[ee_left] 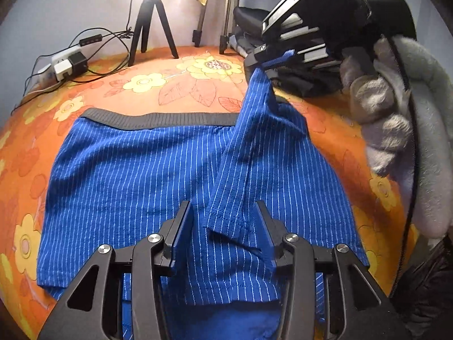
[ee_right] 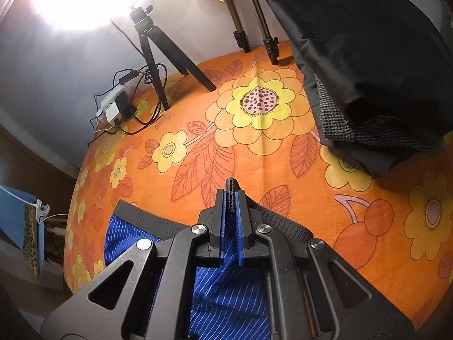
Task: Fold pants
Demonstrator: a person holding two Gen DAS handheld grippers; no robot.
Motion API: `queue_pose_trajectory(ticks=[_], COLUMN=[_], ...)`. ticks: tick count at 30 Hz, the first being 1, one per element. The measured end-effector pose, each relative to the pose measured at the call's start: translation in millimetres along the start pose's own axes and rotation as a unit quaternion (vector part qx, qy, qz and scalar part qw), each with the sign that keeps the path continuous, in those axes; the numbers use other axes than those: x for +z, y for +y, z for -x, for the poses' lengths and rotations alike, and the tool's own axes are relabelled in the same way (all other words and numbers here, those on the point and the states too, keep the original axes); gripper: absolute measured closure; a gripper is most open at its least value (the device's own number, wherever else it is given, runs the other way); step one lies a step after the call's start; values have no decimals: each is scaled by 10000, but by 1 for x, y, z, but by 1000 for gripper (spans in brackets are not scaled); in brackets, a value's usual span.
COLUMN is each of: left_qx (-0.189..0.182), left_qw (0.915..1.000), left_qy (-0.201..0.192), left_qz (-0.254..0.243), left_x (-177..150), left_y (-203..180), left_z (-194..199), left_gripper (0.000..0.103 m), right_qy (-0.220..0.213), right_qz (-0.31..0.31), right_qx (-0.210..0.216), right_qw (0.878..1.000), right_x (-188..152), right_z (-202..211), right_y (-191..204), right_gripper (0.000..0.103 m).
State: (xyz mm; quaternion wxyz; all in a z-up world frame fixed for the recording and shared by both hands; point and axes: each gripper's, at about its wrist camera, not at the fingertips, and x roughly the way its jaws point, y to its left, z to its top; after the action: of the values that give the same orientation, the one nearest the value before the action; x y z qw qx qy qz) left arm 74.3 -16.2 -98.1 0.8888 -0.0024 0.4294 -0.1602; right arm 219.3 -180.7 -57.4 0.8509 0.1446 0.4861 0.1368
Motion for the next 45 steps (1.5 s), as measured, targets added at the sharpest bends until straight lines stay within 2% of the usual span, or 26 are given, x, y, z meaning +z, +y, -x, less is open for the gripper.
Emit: queue_pose_trajectory(ticks=[2, 7, 10, 15, 21, 30, 36, 45], left_qx=[51, 37, 47, -149, -305, -266, -153, 46], left_qw=[10000, 9999, 9995, 9987, 9972, 9915, 9899, 9863], left_qy=[-29, -116, -235, -427, -675, -1032, -950, -743], left_qz=[-5, 5, -191, -249, 73, 740, 1037, 1469], left_x=[-1, -2, -2, -1, -2, -19, -34, -51], left_y=[-1, 1, -6, -13, 0, 49, 74, 111], left_z=[2, 6, 12, 27, 55, 103, 106, 99], left_gripper=[64, 90, 97, 99, 100, 100, 100, 101], right_qy=[-3, -19, -22, -23, -66, 1, 36, 273], right_qz=[-12, -1, 3, -3, -17, 426, 813, 988], right_qx=[1, 21, 17, 27, 151, 400, 439, 379], right_qw=[10000, 10000, 10000, 10000, 9999, 9983, 9957, 9940], right_x=[0, 0, 0, 0, 3, -5, -15, -23], right_z=[1, 2, 3, 4, 10, 3, -16, -62], right_y=[-2, 0, 0, 1, 7, 67, 119, 151], right_gripper=[96, 96, 96, 96, 96, 96, 96, 96])
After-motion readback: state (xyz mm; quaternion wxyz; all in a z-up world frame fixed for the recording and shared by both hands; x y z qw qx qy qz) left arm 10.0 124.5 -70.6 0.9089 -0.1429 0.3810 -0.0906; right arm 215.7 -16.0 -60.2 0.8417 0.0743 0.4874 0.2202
